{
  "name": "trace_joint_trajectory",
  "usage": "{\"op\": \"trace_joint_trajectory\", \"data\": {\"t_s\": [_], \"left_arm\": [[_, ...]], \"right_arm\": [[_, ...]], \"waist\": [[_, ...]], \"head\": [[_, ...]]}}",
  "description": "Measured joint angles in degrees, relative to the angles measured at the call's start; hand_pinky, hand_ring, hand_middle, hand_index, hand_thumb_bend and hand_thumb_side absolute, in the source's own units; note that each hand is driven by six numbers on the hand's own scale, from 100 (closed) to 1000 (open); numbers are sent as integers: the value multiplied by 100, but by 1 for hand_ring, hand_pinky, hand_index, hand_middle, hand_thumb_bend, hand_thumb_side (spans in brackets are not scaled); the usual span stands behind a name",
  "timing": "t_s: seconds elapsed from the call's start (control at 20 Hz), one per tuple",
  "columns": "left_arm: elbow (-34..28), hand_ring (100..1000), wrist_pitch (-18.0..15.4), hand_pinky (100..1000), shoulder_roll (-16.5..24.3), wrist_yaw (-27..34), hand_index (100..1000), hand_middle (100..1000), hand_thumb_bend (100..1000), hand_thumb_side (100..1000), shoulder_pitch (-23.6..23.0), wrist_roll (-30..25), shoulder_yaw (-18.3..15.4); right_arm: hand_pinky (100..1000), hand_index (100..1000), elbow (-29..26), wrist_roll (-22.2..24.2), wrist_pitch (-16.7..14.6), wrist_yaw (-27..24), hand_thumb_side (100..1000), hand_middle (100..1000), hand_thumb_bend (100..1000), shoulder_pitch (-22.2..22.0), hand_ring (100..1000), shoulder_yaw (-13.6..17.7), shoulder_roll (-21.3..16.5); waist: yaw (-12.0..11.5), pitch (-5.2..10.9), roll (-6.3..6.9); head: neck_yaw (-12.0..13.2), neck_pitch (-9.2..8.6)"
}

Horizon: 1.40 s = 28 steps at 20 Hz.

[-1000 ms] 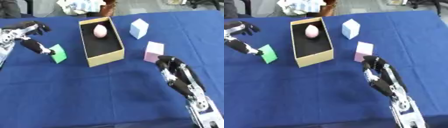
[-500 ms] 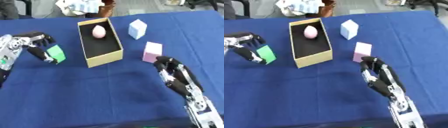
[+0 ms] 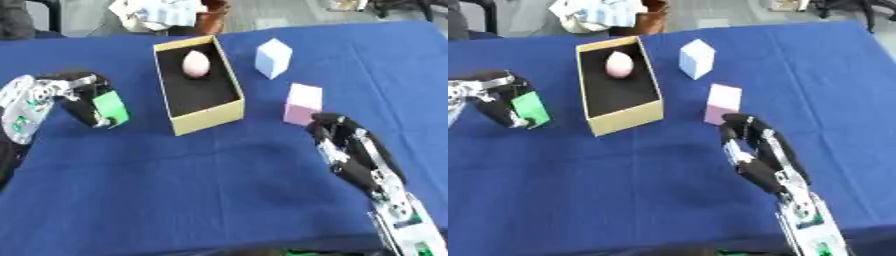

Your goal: Pick up objects on the table and place them in the box.

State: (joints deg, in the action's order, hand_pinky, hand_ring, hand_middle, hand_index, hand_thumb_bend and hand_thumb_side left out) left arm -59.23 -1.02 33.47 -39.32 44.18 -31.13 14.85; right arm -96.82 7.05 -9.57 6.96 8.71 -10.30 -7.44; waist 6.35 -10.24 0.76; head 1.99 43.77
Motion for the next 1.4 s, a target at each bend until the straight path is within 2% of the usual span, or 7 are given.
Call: {"op": "trace_joint_trajectory", "data": {"t_s": [0.2,0.45,0.95,1.15,1.25,1.35,1.4], "left_arm": [[-336,524,60,653,53,87,619,498,297,182,210,85,-98],[-466,545,153,665,8,91,641,516,306,178,687,215,-188],[668,619,181,702,-834,-943,725,609,360,217,1389,985,-392],[1020,704,188,764,-1034,-1236,816,728,442,272,1444,1222,-492],[1067,739,170,791,-1048,-1332,846,771,505,305,1444,1228,-492],[1061,764,152,815,-1044,-1409,876,813,628,365,1443,1201,-492],[1046,767,150,817,-1036,-1436,880,818,637,369,1442,1186,-495]], "right_arm": [[774,777,1,2,1,-1,473,641,100,-16,734,-3,0],[774,777,2,40,7,-3,473,641,100,-15,734,-54,0],[774,778,2,165,-4,-28,470,641,100,39,734,-186,0],[774,777,2,198,-3,-34,469,641,100,42,734,-212,2],[774,777,2,199,-3,-35,469,641,100,45,734,-211,2],[773,777,2,198,-3,-35,469,641,100,67,734,-210,2],[773,777,2,197,-3,-35,469,641,100,75,734,-210,2]], "waist": [[15,0,0],[172,0,0],[641,-6,0],[735,-6,0],[740,-6,0],[735,-7,0],[727,-7,0]], "head": [[-26,-4],[-9,-23],[215,-109],[275,-143],[286,-153],[293,-156],[293,-157]]}}
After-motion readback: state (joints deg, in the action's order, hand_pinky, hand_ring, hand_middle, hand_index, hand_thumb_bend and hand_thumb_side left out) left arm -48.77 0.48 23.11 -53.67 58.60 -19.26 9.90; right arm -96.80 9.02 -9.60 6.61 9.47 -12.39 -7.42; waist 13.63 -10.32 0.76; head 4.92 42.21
